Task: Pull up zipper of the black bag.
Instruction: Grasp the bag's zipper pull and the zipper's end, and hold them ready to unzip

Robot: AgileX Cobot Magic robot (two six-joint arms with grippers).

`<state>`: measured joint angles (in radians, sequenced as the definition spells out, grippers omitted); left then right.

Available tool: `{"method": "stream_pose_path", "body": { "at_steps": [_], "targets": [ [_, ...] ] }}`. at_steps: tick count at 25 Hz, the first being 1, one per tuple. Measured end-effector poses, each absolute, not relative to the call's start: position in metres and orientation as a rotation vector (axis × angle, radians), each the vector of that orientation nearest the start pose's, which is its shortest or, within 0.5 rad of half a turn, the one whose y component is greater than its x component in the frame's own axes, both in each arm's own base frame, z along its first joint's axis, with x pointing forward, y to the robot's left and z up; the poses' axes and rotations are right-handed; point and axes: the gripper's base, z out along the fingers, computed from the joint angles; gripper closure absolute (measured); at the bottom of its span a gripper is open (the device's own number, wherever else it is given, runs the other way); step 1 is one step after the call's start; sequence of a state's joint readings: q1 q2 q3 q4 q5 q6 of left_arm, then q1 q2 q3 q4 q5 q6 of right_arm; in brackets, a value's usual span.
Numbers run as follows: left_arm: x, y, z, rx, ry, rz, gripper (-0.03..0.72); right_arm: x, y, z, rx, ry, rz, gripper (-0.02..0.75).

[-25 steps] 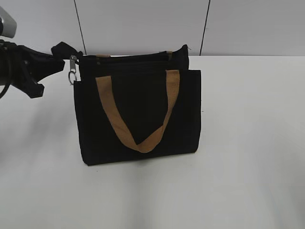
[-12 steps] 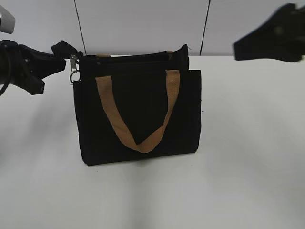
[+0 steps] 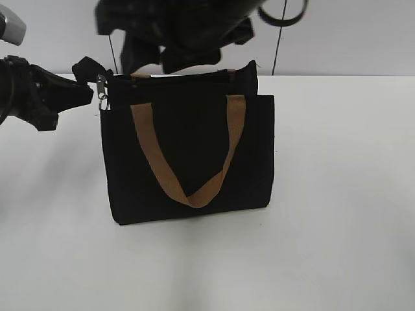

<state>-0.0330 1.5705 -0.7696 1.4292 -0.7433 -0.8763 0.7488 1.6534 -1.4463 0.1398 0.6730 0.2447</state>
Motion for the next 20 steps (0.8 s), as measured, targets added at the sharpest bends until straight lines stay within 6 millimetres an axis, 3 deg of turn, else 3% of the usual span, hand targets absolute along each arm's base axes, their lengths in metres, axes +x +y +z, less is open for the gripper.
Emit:
{"method": "stream_pose_path", "body": {
  "at_steps": [4,7,11,20],
  "targets": [
    [0.294,-0.071,0.227,0.928,1.805,-0.497,0.662,0.278,0.310,0.316,-0.569,2.427,0.660,0.365],
    [0.293,-0.070,0.231,0.930,1.799,-0.490,0.662,0.287,0.331,0.305,-0.538,2.473,0.722,0.400],
    [0.291,-0.063,0.236,0.909,1.795,-0.485,0.662,0.294,0.345,0.291,-0.504,2.534,0.767,0.409],
    [0.289,-0.061,0.242,0.916,1.774,-0.502,0.662,0.307,0.353,0.269,-0.392,2.534,0.756,0.413]
  ]
}}
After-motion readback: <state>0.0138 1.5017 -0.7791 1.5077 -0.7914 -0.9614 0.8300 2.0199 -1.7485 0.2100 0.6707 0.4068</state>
